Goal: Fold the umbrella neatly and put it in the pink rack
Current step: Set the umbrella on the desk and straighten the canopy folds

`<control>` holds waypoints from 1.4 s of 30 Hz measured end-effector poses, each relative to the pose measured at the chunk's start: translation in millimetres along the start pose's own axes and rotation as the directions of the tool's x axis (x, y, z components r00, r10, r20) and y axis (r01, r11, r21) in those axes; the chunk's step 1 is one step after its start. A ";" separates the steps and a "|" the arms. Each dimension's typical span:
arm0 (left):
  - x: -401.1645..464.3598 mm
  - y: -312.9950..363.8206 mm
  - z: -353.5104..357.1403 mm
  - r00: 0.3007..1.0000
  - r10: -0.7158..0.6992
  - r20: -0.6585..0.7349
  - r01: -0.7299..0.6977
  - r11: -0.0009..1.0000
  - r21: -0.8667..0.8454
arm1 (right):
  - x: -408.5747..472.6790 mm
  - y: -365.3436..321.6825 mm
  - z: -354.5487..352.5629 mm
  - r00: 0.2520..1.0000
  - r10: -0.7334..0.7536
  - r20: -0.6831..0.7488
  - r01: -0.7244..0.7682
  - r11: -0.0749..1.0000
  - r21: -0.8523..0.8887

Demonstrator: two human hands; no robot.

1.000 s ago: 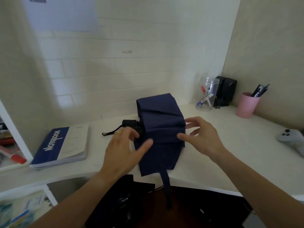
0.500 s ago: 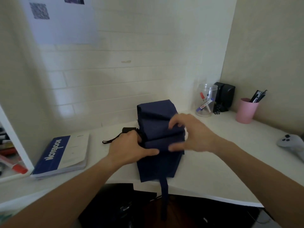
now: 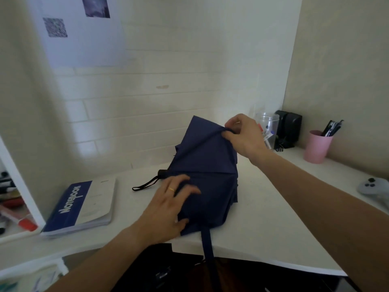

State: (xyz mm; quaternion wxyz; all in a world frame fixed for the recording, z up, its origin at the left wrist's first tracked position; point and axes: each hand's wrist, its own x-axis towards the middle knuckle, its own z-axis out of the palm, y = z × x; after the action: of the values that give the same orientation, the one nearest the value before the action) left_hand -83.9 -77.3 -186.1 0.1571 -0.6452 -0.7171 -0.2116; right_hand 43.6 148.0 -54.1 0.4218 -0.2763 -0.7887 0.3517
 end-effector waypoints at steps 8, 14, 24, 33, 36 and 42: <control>-10.9 0.3 -7.9 0.965 0.004 0.261 0.019 0.996 -0.089 | -55.3 -22.4 -18.4 0.961 -0.239 0.142 0.245 0.969 -0.029; -8.7 24.5 -23.2 0.662 -0.675 0.325 0.521 0.103 -0.848 | -143.3 34.5 -1.2 0.878 -0.318 0.357 0.388 0.910 -0.144; 0.4 28.5 -7.0 0.656 -0.706 0.267 0.525 0.173 -0.833 | -146.9 75.9 6.9 0.913 -0.332 0.236 0.406 0.780 -0.477; -3.9 27.2 -1.7 0.756 -0.625 0.195 0.620 0.588 -0.520 | -145.5 89.0 -1.9 0.725 -0.372 0.580 0.636 0.684 -0.357; -7.9 28.1 -2.2 0.840 -0.518 0.161 0.541 0.781 -0.312 | -139.2 80.1 -5.8 0.749 -0.338 0.570 0.576 0.758 -0.306; -12.6 20.7 -5.8 0.876 -0.430 0.217 0.469 0.865 -0.179 | -116.6 82.0 18.0 0.797 -0.293 0.529 0.521 0.776 -0.356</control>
State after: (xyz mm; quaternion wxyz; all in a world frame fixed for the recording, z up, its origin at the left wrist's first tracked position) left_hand -62.2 -89.4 -185.3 -0.0328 -0.4890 -0.8298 -0.2669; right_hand 96.8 105.9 -180.7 0.2148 -0.1024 -0.9668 0.0932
